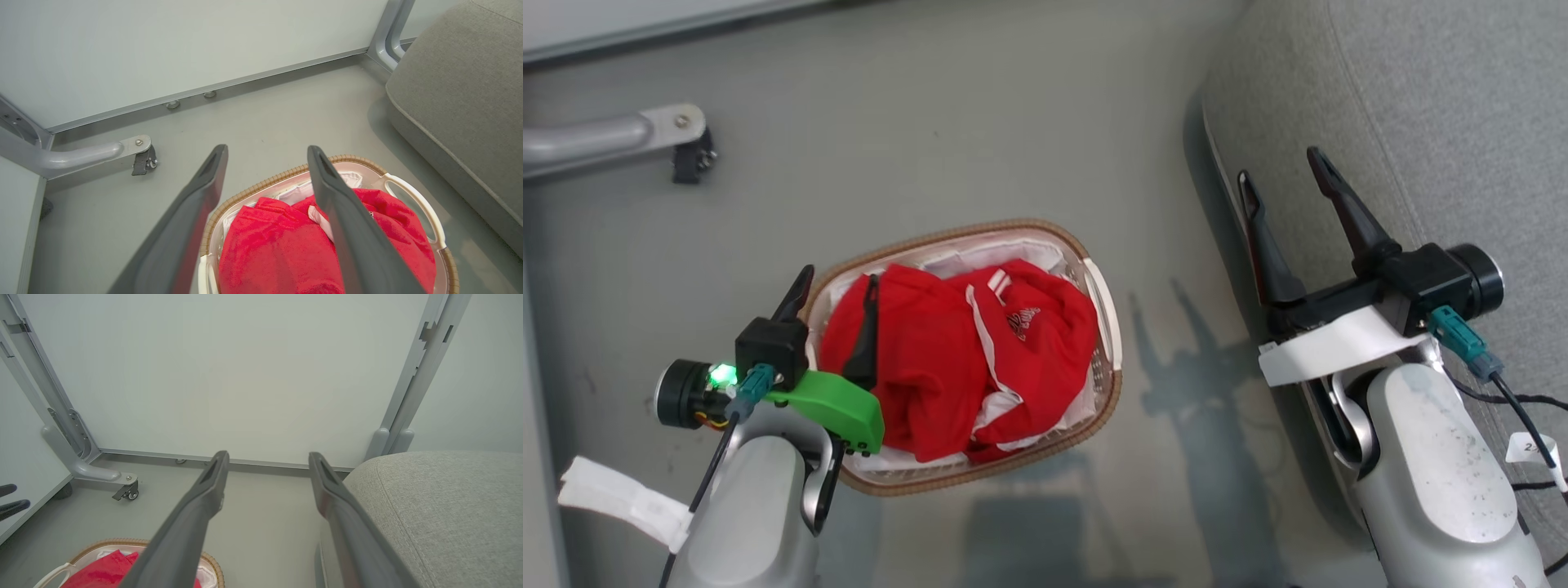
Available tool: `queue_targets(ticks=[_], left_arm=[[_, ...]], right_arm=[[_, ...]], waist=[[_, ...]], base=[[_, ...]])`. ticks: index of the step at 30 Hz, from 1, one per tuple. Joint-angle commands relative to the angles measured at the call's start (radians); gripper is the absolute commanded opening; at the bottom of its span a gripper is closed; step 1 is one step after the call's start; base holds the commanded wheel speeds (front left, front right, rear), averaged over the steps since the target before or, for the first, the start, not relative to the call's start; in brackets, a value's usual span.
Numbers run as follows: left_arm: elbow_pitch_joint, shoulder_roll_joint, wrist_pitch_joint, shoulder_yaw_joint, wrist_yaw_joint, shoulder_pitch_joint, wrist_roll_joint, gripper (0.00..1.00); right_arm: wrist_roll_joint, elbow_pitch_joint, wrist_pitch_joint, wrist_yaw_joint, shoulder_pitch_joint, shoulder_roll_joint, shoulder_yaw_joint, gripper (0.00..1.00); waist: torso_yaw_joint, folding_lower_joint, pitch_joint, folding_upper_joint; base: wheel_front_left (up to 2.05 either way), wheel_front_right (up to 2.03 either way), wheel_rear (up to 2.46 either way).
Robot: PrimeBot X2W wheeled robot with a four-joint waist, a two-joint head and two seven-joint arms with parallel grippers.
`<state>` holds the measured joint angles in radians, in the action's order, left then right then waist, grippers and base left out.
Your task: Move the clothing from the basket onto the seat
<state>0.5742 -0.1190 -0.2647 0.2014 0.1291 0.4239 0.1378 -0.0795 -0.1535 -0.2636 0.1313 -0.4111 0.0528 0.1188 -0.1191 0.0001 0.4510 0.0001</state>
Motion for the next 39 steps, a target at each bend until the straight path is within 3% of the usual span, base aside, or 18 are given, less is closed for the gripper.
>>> queue_targets(ticks=[1, 9, 21, 31, 39], left_arm=[[0.014, -0.014, 0.0, 0.009, 0.002, 0.033, 0.012, 1.0], [0.127, -0.034, 0.0, 0.099, 0.002, 0.106, 0.033, 1.0], [0.408, -0.065, 0.0, 0.238, 0.002, 0.252, -0.054, 1.0], [0.644, -0.066, 0.01, 0.293, -0.043, 0.383, -0.109, 1.0], [0.698, -0.08, 0.068, 0.33, -0.054, 0.456, -0.13, 1.0]], right_arm=[[-0.003, 0.01, -0.002, -0.001, -0.019, 0.0, 0.005, 1.0], [-0.051, 0.031, -0.002, -0.001, -0.047, 0.0, 0.023, 1.0], [-0.081, 0.051, -0.002, -0.001, -0.065, -0.001, 0.069, 1.0], [-0.104, 0.09, -0.002, -0.001, -0.077, 0.0, 0.102, 1.0], [-0.113, 0.117, -0.002, -0.001, -0.096, 0.0, 0.116, 1.0]], waist=[[-0.059, -0.0001, 0.11, -0.0001], [-0.088, -0.0001, 0.21, -0.0001], [-0.132, -0.0001, 0.309, -0.0001], [-0.161, -0.0001, 0.376, -0.0001], [-0.172, -0.0001, 0.427, -0.0001]], base=[[0.0, 0.0, 0.0], [0.0, 0.0, 0.0], [0.0, 0.0, 0.0], [0.0, 0.0, 0.0], [0.0, 0.0, 0.0]])
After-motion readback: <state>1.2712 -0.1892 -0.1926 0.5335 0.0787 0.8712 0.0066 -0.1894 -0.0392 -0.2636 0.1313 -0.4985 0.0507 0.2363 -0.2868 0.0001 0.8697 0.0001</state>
